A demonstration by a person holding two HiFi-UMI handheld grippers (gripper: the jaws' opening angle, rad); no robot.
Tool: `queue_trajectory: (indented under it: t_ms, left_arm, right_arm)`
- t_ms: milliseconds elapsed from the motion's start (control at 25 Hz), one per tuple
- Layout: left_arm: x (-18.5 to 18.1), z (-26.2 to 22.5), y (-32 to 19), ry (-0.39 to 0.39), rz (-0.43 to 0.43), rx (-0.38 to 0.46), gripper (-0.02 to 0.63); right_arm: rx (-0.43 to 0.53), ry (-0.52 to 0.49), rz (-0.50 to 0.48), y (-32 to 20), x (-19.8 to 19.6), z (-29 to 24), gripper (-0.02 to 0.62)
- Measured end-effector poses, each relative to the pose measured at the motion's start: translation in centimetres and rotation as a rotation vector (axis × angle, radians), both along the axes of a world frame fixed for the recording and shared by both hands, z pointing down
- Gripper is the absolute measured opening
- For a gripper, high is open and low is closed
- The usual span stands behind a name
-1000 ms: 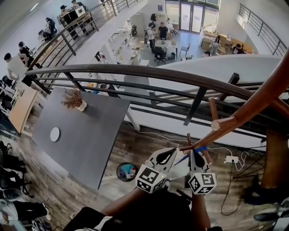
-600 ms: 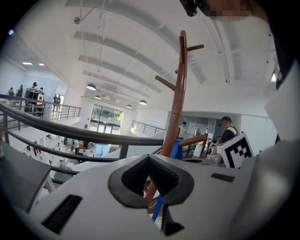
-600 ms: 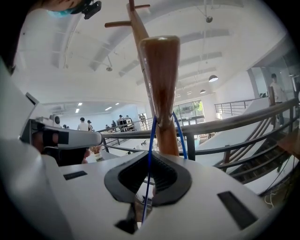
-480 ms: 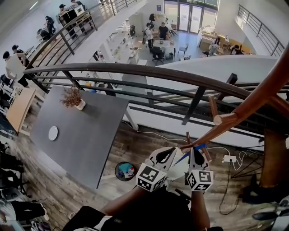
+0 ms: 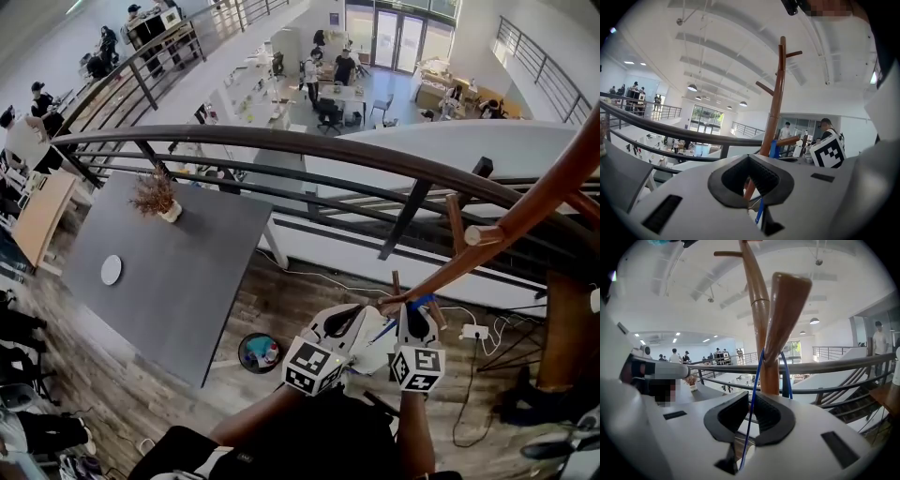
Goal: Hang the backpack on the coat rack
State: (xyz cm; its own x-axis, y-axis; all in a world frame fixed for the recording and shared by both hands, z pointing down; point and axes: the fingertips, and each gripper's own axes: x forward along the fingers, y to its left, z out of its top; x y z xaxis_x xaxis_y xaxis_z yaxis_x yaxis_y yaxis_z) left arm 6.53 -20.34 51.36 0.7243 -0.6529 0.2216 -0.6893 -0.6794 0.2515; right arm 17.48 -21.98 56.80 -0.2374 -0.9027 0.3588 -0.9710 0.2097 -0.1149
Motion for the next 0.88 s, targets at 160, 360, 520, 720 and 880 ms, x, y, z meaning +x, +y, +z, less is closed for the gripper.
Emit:
queue_trajectory:
  t_ms: [160,360,520,720,880]
  left_arm:
    - [-0.6,-0.4,0.5,0.007,-0.004,0.004,-0.002]
    - [-1.0,-0.6,1.7,0.015,0.005,0.007,-0.002]
    - [-1.7,-0.8,2.2,0.018,0.001,0.011,-0.002]
    - [-2.0,-1.3,2.9,0.023,-0.001,0.018,-0.002]
    - [-2.1,-1.2,3.5,0.026,-0.001,0.022,-0.002]
  right_arm:
    - [-0.008,0.023,0.025,0.3,0.2,-0.3,0.026]
    - [-0.017,0.034,0.046,1.0,0.5,-0.4,0.051]
    - [-0.019,0.042,0.062,1.4,0.5,-0.6,0.078]
    - [-0.025,0.056,0.087,2.1,0.8,-0.9,0.104]
    - [-0.032,0.073,0.103,2.6,1.3,-0.6,0.121]
